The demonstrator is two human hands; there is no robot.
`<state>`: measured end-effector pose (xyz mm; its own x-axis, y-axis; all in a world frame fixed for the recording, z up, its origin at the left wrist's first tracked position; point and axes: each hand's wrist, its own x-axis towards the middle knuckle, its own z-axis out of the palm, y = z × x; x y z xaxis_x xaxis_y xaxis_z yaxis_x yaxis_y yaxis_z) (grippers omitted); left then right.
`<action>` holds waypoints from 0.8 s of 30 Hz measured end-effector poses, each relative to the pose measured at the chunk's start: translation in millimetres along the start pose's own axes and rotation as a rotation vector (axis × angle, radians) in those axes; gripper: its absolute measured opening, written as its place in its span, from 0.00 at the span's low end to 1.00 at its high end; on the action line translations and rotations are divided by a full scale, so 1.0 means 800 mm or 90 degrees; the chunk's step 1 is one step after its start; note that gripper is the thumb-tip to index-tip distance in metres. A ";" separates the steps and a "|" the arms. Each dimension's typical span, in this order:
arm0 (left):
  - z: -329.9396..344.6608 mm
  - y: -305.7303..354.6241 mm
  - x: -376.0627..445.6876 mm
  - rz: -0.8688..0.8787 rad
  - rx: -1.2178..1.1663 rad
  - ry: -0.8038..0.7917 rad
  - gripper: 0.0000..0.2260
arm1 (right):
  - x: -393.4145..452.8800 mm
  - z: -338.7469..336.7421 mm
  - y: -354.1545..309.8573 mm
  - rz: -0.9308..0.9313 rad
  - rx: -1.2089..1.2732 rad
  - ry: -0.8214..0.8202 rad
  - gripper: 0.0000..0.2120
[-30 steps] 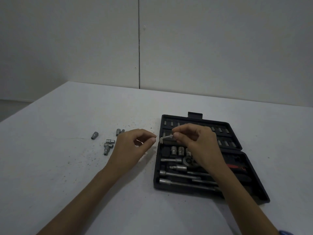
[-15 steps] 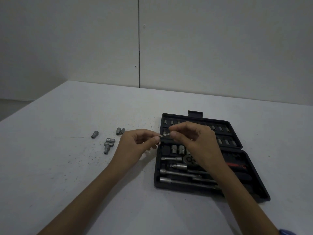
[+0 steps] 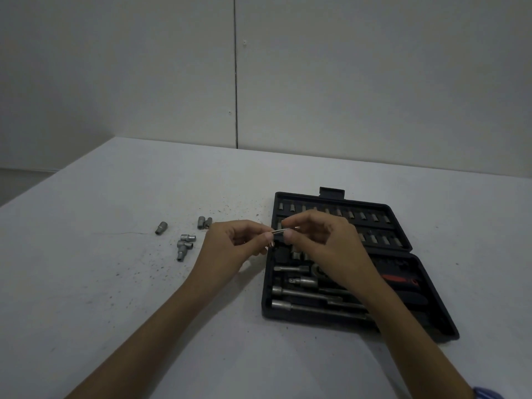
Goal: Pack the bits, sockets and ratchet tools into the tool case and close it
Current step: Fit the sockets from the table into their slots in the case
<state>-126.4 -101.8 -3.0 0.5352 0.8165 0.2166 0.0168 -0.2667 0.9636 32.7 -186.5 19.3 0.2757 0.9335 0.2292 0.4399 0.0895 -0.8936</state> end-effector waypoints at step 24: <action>-0.006 -0.013 0.001 0.109 0.259 -0.033 0.07 | 0.001 0.012 0.015 0.016 -0.112 0.019 0.05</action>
<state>-130.5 -96.2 -11.8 0.6008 0.7190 0.3494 0.2498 -0.5840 0.7723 30.2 -181.3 5.2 0.3130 0.9236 0.2214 0.5742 0.0017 -0.8187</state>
